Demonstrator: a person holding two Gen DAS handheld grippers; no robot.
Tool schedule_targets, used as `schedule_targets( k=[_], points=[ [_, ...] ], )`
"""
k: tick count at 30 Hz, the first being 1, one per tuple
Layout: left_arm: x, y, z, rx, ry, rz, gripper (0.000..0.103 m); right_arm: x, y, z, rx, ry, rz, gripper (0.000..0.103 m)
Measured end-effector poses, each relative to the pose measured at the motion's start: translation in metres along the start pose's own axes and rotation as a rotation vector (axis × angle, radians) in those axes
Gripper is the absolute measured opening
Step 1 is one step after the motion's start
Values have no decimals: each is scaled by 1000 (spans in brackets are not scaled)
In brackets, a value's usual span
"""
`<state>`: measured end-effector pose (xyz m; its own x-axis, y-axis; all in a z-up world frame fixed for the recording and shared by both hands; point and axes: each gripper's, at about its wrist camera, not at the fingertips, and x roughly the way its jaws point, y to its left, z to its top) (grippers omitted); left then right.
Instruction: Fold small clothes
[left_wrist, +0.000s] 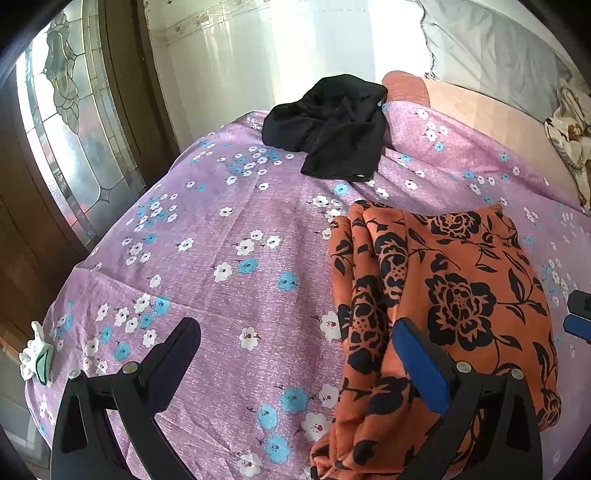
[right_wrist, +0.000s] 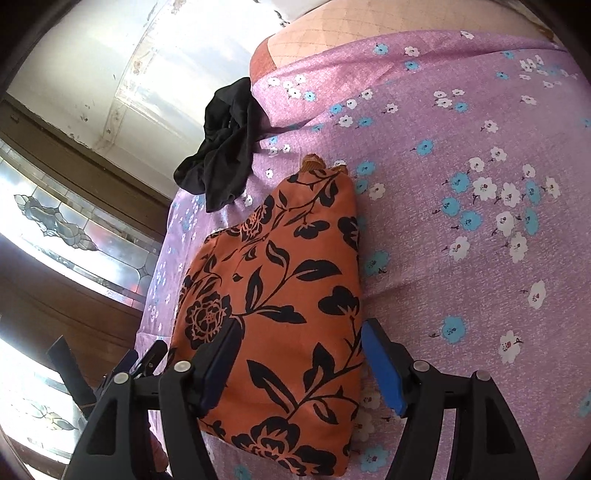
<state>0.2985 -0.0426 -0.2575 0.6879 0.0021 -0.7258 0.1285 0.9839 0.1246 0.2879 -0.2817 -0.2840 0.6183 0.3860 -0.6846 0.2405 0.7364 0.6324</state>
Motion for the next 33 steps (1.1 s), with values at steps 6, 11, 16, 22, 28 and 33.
schedule_targets(
  k=[6, 11, 16, 22, 28, 33],
  points=[
    [2, 5, 1, -15, 6, 8, 103, 2, -1, 0, 4, 4, 4, 71],
    [3, 8, 1, -22, 12, 9, 103, 4, -2, -1, 8, 8, 7, 72],
    [5, 11, 1, -29, 25, 3, 103, 5, -2, -1, 11, 7, 22, 78],
    [9, 13, 0, -43, 44, -9, 103, 7, 3, -2, -3, 11, 45, 80],
    [12, 14, 0, -52, 64, -18, 103, 10, 5, -4, -9, 23, 49, 81],
    [14, 15, 0, -58, 74, -28, 103, 11, 4, -4, -4, 22, 52, 83]
  ],
)
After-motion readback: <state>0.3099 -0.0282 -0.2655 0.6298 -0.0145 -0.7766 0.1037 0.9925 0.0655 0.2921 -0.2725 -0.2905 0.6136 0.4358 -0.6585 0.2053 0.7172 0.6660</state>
